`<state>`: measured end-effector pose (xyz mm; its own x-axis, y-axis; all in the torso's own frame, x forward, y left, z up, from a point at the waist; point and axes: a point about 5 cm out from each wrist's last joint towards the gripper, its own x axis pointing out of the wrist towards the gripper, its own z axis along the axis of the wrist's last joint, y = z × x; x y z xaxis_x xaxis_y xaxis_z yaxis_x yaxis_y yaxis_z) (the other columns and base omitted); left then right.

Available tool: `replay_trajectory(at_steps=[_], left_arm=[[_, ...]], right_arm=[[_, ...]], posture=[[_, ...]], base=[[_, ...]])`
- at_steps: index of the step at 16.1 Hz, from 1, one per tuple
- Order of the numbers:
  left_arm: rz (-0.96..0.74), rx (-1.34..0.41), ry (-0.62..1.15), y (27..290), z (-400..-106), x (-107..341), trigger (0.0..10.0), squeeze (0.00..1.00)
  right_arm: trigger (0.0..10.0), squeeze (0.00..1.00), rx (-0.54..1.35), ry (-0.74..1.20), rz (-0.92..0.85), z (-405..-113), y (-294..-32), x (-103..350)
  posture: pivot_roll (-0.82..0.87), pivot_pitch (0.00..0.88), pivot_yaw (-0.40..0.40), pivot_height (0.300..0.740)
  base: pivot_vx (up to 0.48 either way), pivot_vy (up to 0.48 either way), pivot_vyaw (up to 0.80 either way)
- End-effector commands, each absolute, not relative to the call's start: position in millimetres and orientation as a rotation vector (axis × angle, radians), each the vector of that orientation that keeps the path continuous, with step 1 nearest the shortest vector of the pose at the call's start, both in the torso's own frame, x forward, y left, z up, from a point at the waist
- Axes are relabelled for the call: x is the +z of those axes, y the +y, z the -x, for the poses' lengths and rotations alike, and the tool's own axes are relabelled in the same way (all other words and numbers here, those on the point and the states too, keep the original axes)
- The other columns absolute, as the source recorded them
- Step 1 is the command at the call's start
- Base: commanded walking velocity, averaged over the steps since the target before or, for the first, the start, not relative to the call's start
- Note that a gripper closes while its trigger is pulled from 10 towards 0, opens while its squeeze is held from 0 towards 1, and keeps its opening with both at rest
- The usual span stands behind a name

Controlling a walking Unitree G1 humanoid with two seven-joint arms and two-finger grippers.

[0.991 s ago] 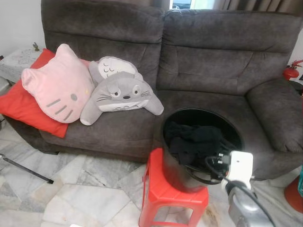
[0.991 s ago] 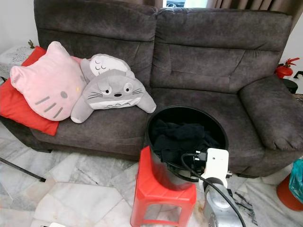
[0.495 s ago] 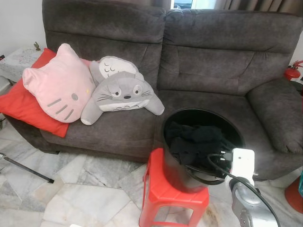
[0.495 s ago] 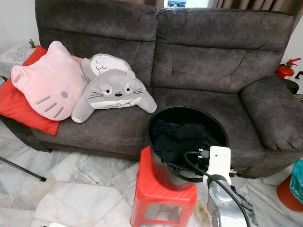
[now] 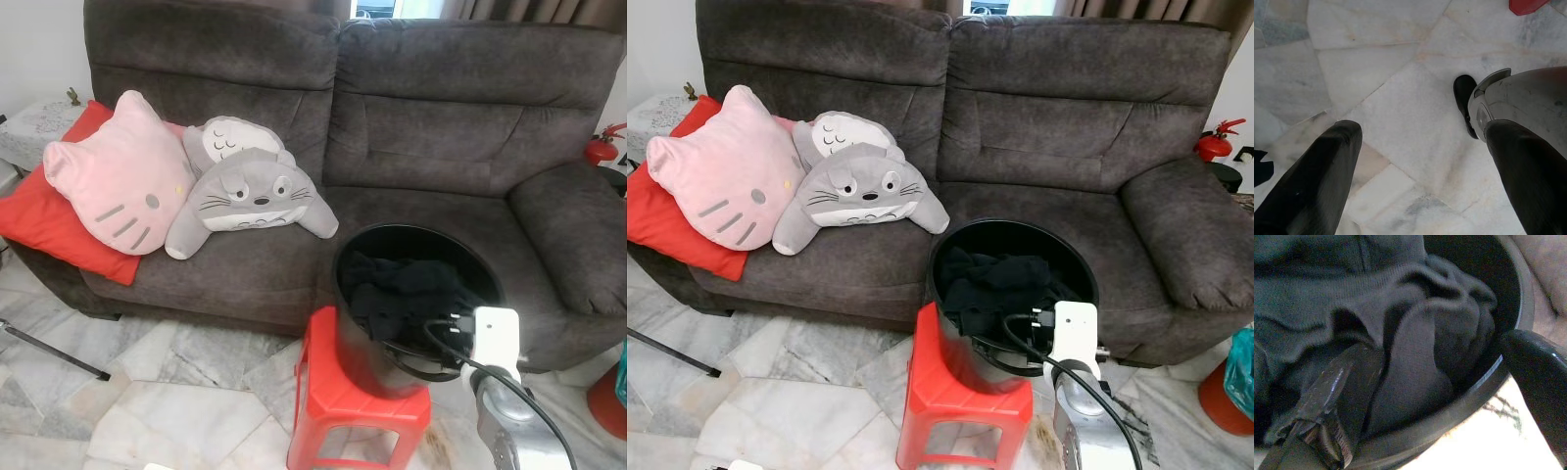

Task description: Hang hanger

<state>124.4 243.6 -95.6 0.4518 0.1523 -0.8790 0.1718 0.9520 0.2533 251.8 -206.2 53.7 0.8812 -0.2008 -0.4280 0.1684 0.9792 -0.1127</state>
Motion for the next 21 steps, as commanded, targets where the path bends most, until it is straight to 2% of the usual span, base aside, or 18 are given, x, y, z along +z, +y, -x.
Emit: replay_trajectory(at_steps=[1, 7, 12, 13, 14, 15, 21], left_arm=[[-0.314, -0.005, 1.122, 243, -122, -97, 10.0, 0.0], [-0.311, -0.01, 1.126, 243, -122, -97, 10.0, 0.0], [-0.325, -0.02, 1.128, 243, -121, -97, 10.0, 0.0], [-0.331, -0.025, 1.13, 243, -121, -97, 10.0, 0.0], [-0.33, -0.025, 1.13, 243, -121, -97, 10.0, 0.0], [-0.329, -0.025, 1.131, 243, -121, -97, 10.0, 0.0], [-0.329, -0.025, 1.131, 243, -121, -97, 10.0, 0.0]], right_arm=[[10.0, 0.0, -0.174, 0.422, 0.064, -257, -204, 58], [10.0, 0.0, -0.15, 0.525, 0.119, -258, -204, 45], [10.0, 0.0, -0.181, 0.518, 0.132, -258, -207, 44], [8.2, 0.0, -0.207, 0.514, 0.128, -258, -209, 44], [8.2, 0.0, -0.212, 0.513, 0.128, -258, -210, 44], [0.0, 0.0, -0.223, 0.504, 0.107, -258, -210, 44], [0.0, 0.0, -0.223, 0.504, 0.107, -258, -210, 44]], posture=[[-0.1, 0.0, -0.046, 0.74], [-0.1, 0.0, -0.044, 0.74], [-0.1, 0.0, -0.042, 0.74], [-0.1, 0.0, -0.042, 0.74], [-0.1, 0.0, -0.042, 0.74], [-0.1, 0.0, -0.042, 0.74], [-0.1, 0.0, -0.042, 0.74]], base=[[0.0, 0.0, 0.0], [0.0, 0.0, 0.0], [0.0, 0.0, 0.0], [0.0, 0.0, 0.0], [0.0, 0.0, 0.0], [0.0, 0.0, 0.0], [0.0, 0.0, 0.0]])
